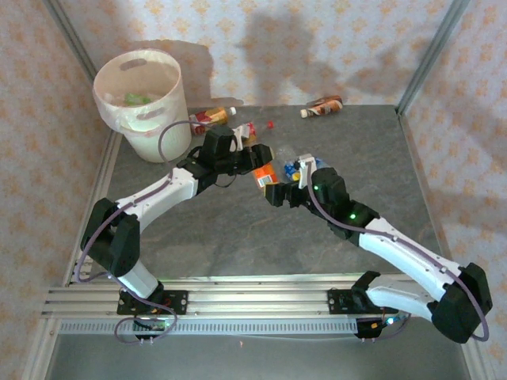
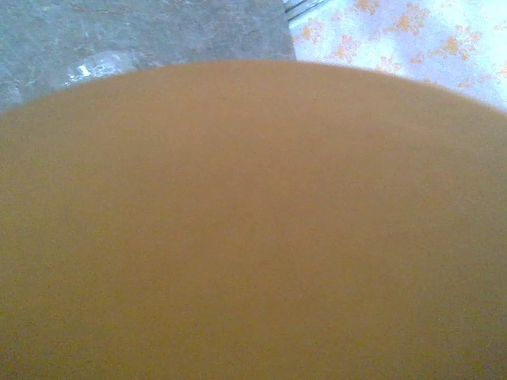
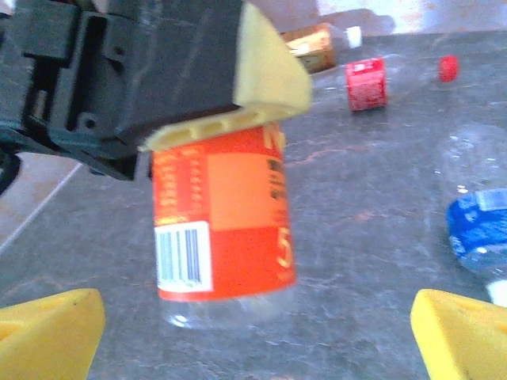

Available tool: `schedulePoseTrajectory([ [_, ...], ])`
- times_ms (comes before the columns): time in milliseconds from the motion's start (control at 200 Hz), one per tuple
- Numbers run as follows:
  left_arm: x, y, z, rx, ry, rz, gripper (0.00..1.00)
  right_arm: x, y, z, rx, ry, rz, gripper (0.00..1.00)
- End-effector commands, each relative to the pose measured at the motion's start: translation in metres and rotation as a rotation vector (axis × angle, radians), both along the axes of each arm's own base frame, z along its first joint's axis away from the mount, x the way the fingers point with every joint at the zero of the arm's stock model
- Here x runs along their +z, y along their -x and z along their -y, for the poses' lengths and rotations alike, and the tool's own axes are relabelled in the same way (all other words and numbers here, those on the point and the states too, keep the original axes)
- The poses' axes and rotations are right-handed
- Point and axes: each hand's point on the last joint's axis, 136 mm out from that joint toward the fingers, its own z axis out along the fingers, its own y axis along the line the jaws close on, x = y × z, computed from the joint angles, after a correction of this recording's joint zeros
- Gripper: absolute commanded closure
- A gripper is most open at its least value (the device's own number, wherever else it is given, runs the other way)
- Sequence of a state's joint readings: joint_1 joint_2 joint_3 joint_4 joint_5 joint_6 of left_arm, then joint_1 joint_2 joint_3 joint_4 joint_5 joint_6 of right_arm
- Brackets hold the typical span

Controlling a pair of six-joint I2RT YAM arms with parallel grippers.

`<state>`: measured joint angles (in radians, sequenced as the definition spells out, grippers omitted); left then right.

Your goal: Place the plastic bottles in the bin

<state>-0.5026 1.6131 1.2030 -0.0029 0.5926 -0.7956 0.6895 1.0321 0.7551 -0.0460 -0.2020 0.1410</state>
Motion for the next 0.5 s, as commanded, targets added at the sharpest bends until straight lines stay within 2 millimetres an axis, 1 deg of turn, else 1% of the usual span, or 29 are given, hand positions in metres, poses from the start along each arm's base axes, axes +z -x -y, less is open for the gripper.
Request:
schedulePoseTrajectory([
  [0,0.012,-0.007,-0.009,0.031,-0.018,0.032,0.49,-0.001,-0.004,0.024,-0.117,0.04,0.032,0.01],
  [95,0.019,-0.013,-0.015,0.05,-0.038,0.056,0.49,-0.002,-0.008,0.035,-0.179,0.053,0.049,0.01],
  [180,0.027,-0.02,-0.021,0.075,-0.052,0.08,0.49,-0.003,-0.011,0.041,-0.218,0.057,0.056,0.01],
  [300,0.045,-0.03,-0.032,0.109,-0.08,0.125,0.49,-0.001,-0.017,0.051,-0.297,0.044,0.058,0.01],
  [495,0.067,-0.038,-0.051,0.166,-0.166,0.193,0.49,-0.009,-0.024,0.073,-0.432,0.077,0.051,0.01],
])
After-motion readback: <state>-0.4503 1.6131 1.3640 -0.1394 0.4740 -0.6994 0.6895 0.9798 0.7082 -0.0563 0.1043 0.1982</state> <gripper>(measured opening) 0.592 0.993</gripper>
